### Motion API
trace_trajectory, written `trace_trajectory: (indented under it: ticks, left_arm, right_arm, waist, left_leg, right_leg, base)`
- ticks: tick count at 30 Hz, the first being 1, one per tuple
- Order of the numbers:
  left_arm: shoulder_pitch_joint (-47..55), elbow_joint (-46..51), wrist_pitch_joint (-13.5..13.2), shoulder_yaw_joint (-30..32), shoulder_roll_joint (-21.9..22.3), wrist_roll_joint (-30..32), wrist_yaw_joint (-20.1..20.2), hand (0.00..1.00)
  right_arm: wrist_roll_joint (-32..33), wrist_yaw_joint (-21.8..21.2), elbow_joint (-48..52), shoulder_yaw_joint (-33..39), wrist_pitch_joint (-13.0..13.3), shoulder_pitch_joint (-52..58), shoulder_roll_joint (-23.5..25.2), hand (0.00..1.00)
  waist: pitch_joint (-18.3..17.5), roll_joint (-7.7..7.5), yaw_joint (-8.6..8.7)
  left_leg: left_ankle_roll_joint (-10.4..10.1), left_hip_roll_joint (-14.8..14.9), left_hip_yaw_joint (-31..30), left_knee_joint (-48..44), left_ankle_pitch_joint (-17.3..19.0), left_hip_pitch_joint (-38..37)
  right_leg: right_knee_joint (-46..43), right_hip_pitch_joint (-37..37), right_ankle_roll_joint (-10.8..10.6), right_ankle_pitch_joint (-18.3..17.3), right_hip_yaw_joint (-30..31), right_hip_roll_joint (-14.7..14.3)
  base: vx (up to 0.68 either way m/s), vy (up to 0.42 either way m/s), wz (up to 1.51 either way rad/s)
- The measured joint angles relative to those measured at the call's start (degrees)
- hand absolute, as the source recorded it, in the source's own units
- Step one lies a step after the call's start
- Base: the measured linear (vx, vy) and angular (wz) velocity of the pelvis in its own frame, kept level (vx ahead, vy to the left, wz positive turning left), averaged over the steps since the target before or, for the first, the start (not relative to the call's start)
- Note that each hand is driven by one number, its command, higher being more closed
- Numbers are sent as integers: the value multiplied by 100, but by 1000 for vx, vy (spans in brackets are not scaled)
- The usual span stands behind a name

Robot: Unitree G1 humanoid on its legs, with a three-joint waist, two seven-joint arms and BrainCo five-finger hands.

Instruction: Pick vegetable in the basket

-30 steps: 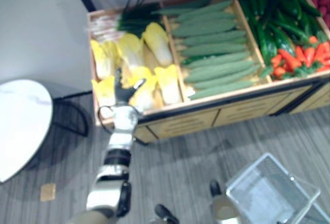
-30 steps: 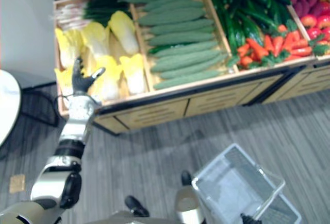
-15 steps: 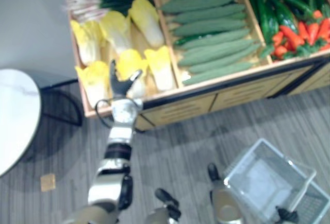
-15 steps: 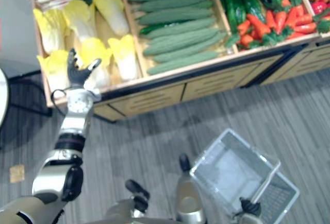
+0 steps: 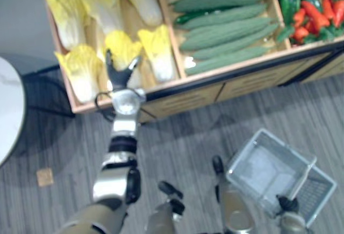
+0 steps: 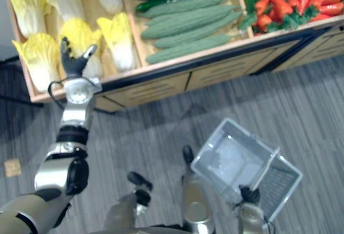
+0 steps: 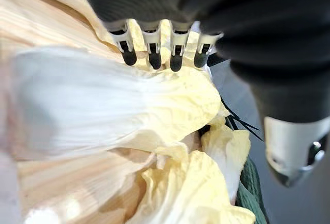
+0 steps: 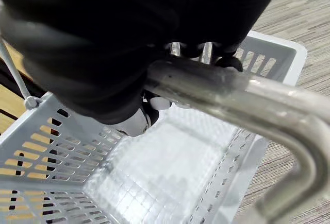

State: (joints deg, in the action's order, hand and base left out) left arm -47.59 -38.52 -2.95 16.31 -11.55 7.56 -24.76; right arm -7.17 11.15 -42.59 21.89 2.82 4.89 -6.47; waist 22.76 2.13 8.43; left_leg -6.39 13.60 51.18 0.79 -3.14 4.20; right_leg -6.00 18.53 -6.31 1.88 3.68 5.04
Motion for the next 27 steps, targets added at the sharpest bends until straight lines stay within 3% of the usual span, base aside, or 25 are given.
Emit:
trace_trajectory:
  ticks: [10, 19, 20, 27]
  left_arm:
    - [-33, -293, 264, 216, -155, 38, -24, 0]
    - [-625, -541, 408, 256, -516, 785, 153, 0]
    - [-671, -528, 431, 267, -551, 922, 153, 100]
    - [-1157, -517, 500, 269, -910, 1087, 264, 100]
  right_arm:
    - [0, 41, -2, -223, 19, -108, -26, 100]
    - [89, 45, 7, -282, 109, -440, -45, 100]
    - [95, 45, 5, -285, 109, -483, -46, 100]
    - [109, 34, 123, -467, 147, -660, -45, 100]
  waist:
    - [14, -15, -122]
    - [272, -44, -156]
    - [273, -42, -165]
    - [324, -116, -261]
  left_leg:
    - [1, 5, -51, -30, -3, 142]
    - [22, -1, -22, -52, -42, 599]
    - [22, -2, 8, -58, -45, 661]
    - [103, -35, 184, -60, -103, 986]
  right_leg:
    - [-5, 88, -1, 10, -78, 34]
    - [-113, 591, 9, 32, -129, 70]
    - [-111, 660, 14, 54, -125, 69]
    - [125, 988, 47, 371, -107, 84]
  base:
    - [-8, -36, 3]
    - [1, -43, 2]
    - [2, -25, -5]
    - [-30, -34, -8]
